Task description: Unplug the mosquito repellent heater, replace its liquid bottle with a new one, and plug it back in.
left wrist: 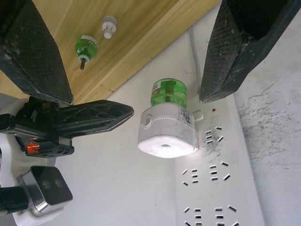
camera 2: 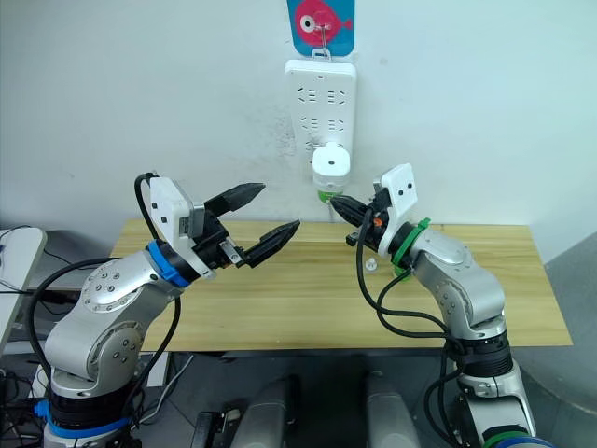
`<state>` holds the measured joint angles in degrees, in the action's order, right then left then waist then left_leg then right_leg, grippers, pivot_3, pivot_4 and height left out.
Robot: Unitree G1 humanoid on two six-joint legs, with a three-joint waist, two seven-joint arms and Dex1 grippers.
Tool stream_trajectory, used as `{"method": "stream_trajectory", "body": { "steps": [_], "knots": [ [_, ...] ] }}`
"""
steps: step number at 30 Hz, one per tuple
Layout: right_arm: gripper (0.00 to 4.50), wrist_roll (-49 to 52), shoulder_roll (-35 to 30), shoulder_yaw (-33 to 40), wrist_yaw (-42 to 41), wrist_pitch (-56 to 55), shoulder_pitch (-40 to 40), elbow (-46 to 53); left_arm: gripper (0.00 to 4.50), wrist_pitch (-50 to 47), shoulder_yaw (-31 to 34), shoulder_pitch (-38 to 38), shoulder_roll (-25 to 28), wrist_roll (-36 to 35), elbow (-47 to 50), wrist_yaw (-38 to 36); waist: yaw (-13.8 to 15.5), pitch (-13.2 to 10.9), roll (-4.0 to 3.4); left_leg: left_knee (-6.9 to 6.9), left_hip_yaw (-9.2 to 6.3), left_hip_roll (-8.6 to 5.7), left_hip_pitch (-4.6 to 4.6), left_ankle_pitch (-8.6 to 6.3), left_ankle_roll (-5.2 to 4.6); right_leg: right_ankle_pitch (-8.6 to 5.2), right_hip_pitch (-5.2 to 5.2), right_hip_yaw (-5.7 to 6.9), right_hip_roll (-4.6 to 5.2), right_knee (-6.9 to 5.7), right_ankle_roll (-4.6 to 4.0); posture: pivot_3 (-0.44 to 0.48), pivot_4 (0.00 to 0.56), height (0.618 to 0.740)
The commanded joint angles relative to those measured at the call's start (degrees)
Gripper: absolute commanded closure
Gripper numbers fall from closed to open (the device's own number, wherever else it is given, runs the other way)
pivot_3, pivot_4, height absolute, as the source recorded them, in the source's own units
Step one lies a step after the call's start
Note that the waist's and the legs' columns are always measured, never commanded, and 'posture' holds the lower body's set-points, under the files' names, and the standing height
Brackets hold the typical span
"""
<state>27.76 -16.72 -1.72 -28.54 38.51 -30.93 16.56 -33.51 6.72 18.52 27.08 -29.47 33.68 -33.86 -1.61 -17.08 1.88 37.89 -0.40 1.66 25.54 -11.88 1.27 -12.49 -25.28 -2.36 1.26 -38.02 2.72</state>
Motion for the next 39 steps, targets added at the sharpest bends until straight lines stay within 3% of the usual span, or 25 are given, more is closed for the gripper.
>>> {"method": "stream_trajectory", "body": {
  "steps": [1, 30, 36, 39],
  "knots": [
    [4.46, -1.15, 0.76, 0.06, 0.91, -2.65, -0.91, 0.7, 0.0, 0.47, 0.19, 0.76, 0.7, -1.43, 0.71, -0.2, -0.06, 0.0, 0.0, 0.01, 0.0, 0.0, 0.0, 0.0, 0.0, 0.0, 0.01, 0.0, 0.0, 0.0, 0.0, 0.007, 0.246, 0.74],
    [4.46, -7.44, 4.34, 0.82, 5.92, -8.83, -3.63, -3.21, 0.0, 0.89, -1.21, 1.32, 0.27, -2.01, 0.1, 1.26, -0.04, 0.0, 0.0, 0.09, 0.01, -0.01, 0.0, 0.05, 0.07, 0.0, 0.02, -0.02, 0.0, 0.0, 0.0, 0.0, 0.246, 0.74],
    [4.46, -1.85, 0.54, -0.29, -1.12, -3.63, -1.23, 2.46, 0.0, 0.77, -0.71, 1.46, 0.74, -2.24, -0.68, 0.62, 0.01, 0.0, 0.0, 0.08, 0.01, -0.01, 0.0, 0.08, 0.11, 0.01, 0.03, -0.02, 0.01, 0.03, -0.01, -0.007, 0.242, 0.74],
    [4.46, 2.81, -8.98, -3.37, -14.02, -1.79, 3.39, 9.2, 0.0, 1.3, 0.92, -0.04, 3.24, -1.87, -4.3, -2.08, 0.13, 0.02, 0.0, -0.01, -0.04, -0.05, 0.02, 0.07, 0.1, 0.01, 0.03, 0.02, 0.04, 0.06, -0.01, -0.007, 0.236, 0.74]
  ]
}}
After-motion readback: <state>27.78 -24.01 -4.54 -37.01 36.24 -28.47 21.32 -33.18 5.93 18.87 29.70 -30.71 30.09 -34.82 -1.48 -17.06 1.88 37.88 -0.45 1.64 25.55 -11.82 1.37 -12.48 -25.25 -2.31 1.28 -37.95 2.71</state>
